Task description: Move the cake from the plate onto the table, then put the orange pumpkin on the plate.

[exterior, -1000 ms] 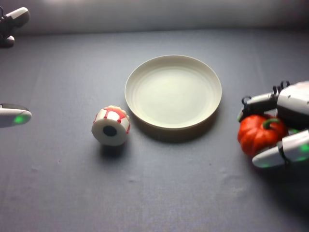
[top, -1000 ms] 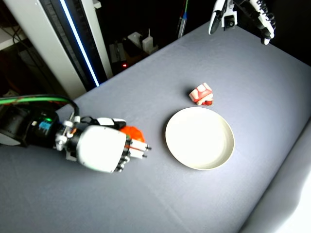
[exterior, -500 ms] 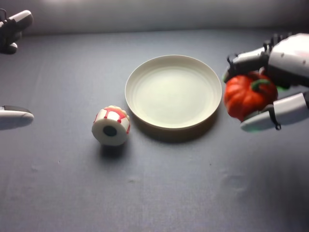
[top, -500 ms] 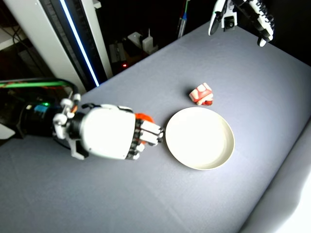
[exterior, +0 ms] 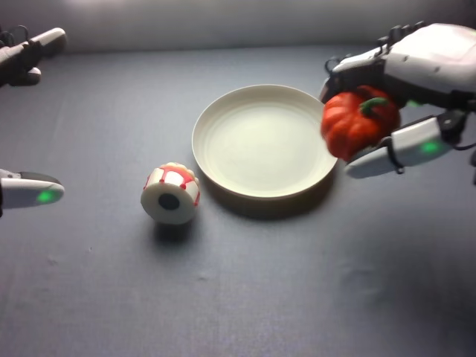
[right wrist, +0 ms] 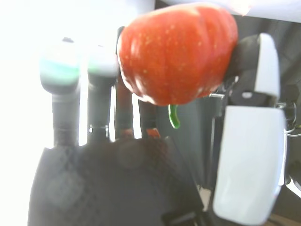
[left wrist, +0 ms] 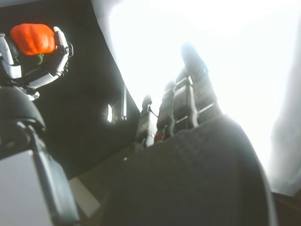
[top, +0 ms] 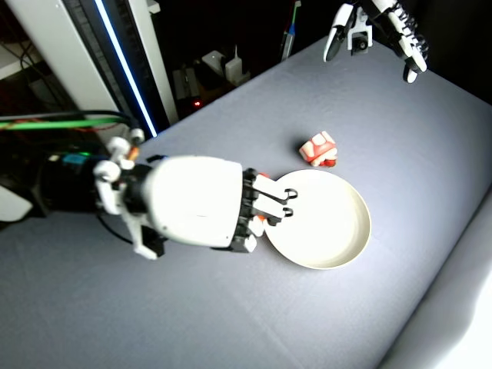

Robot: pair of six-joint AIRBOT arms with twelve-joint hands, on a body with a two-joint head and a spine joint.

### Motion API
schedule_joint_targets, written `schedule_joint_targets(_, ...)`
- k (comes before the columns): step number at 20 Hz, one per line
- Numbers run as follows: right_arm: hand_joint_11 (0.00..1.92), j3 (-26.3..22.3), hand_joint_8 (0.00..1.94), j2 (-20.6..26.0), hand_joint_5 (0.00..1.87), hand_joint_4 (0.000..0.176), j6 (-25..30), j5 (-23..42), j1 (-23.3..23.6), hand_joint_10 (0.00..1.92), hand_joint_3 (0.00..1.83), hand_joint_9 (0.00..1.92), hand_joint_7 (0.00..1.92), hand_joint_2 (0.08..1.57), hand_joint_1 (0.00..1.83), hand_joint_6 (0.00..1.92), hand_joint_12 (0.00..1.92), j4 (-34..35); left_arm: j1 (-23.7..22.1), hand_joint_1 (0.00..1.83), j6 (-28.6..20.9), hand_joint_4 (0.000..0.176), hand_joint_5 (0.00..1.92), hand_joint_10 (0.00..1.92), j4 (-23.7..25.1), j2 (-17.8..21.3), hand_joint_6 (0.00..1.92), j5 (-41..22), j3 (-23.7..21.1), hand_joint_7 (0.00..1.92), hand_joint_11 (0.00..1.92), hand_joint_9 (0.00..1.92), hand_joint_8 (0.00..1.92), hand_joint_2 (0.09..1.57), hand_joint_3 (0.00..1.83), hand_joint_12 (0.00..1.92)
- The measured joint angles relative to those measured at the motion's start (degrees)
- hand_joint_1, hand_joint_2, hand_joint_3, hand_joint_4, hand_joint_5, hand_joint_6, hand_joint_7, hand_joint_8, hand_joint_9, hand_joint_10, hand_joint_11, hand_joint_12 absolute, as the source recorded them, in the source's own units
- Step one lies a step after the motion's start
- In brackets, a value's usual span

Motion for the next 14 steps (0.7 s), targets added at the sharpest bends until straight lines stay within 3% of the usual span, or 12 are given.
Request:
schedule_joint_targets(1,1.12,1.68,1.94,-1.75,0.87,0.000,1.29,0.04,0.00,1.92,0.00,1.00,0.94,1.14,1.34,1.92,1.92,-0.59,-0.39,0.92,0.00,0.154,0.00,0.00,0.74,-0.63,0.00,0.17,0.50,0.00,0.00,0.01,0.00,0.90,0.00,0.41)
schedule_joint_targets(2,1.13,3.19,1.79,-3.32,0.90,0.022,2.25,0.00,0.04,1.92,0.80,1.03,0.82,0.86,1.34,1.92,1.92,-1.40,-0.90,0.94,-0.04,0.151,0.00,0.01,1.22,-1.09,0.00,0.59,0.72,0.00,0.00,0.01,0.00,0.90,0.00,0.39)
schedule_joint_targets(3,1.15,4.15,1.81,-4.59,0.91,0.041,2.47,-0.48,0.28,1.92,1.07,1.06,0.82,0.76,1.34,1.92,1.92,-1.97,-1.60,0.91,-0.02,0.156,0.00,0.00,1.99,-1.66,0.00,0.98,1.22,0.00,0.00,0.00,0.00,0.89,0.00,0.38)
schedule_joint_targets(4,1.15,4.66,1.82,-5.62,0.87,0.000,2.69,-0.48,0.59,1.92,1.12,1.06,0.81,0.74,1.35,1.92,1.92,-2.54,-2.58,0.89,0.04,0.172,0.00,0.00,2.64,-2.01,0.00,1.64,1.36,0.00,0.00,0.00,0.00,0.89,0.00,0.41)
schedule_joint_targets(5,1.11,4.85,1.85,-6.21,0.72,0.001,3.13,-0.55,1.36,1.92,1.13,1.00,0.80,0.80,1.17,1.92,1.92,-4.00,-3.91,0.89,0.02,0.175,0.00,0.00,3.58,-2.47,0.00,1.88,1.97,0.00,0.00,0.00,0.00,0.89,0.00,0.42)
schedule_joint_targets(6,1.12,5.09,1.90,-6.49,0.71,0.027,3.30,-0.44,1.86,1.92,1.18,0.99,0.80,0.80,1.12,1.92,1.92,-4.72,-4.94,0.89,-0.02,0.176,0.00,0.00,4.02,-2.86,0.00,2.29,2.36,0.00,0.00,0.00,0.00,0.88,0.00,0.42)
schedule_joint_targets(7,1.22,6.10,1.94,-6.73,0.97,0.000,3.39,-0.42,2.91,1.92,0.58,1.12,1.06,0.89,1.42,1.92,1.92,-4.90,-7.63,0.90,-0.04,0.176,0.00,0.00,5.66,-4.52,0.00,3.21,3.91,0.00,0.00,0.00,0.00,0.87,0.00,0.40)
schedule_joint_targets(8,1.22,6.23,1.94,-6.73,0.97,0.000,3.39,-0.42,2.93,1.92,0.58,1.12,1.06,0.89,1.42,1.92,1.92,-4.85,-7.96,0.90,0.02,0.176,0.00,0.00,5.95,-4.85,0.00,3.28,4.15,0.00,0.00,0.00,0.00,0.87,0.00,0.40)
schedule_joint_targets(11,1.31,7.58,1.94,-7.80,1.07,0.000,3.45,-0.96,2.93,1.92,0.16,1.18,1.11,1.04,1.52,1.92,1.92,-4.85,-9.18,0.98,0.00,0.121,0.00,0.00,8.50,-6.49,0.00,4.57,4.79,0.00,0.00,0.00,0.00,0.89,0.00,0.39)
schedule_joint_targets(12,1.32,7.93,1.94,-8.24,1.08,0.000,3.45,-1.36,2.93,1.92,0.10,1.19,1.12,1.06,1.54,1.92,1.92,-4.85,-9.18,0.99,-0.04,0.108,0.00,0.00,8.72,-6.51,0.00,4.44,4.79,0.00,0.00,0.01,0.00,0.90,0.00,0.37)
schedule_joint_targets(13,1.31,8.33,1.94,-8.74,1.07,0.000,3.48,-1.51,2.95,1.92,0.08,1.17,1.10,1.07,1.55,1.92,1.92,-5.38,-9.18,0.96,-0.04,0.111,0.00,0.01,8.37,-6.58,0.00,4.22,4.79,0.00,0.00,0.03,0.00,0.88,0.00,0.40)
schedule_joint_targets(14,1.28,8.59,1.94,-9.09,1.07,0.000,3.50,-1.86,2.99,1.92,0.07,1.14,1.08,1.07,1.53,1.92,1.92,-5.70,-9.44,1.00,-0.02,0.090,0.00,0.00,8.17,-6.78,0.00,4.09,5.20,0.00,0.00,0.01,0.00,0.88,0.00,0.33)
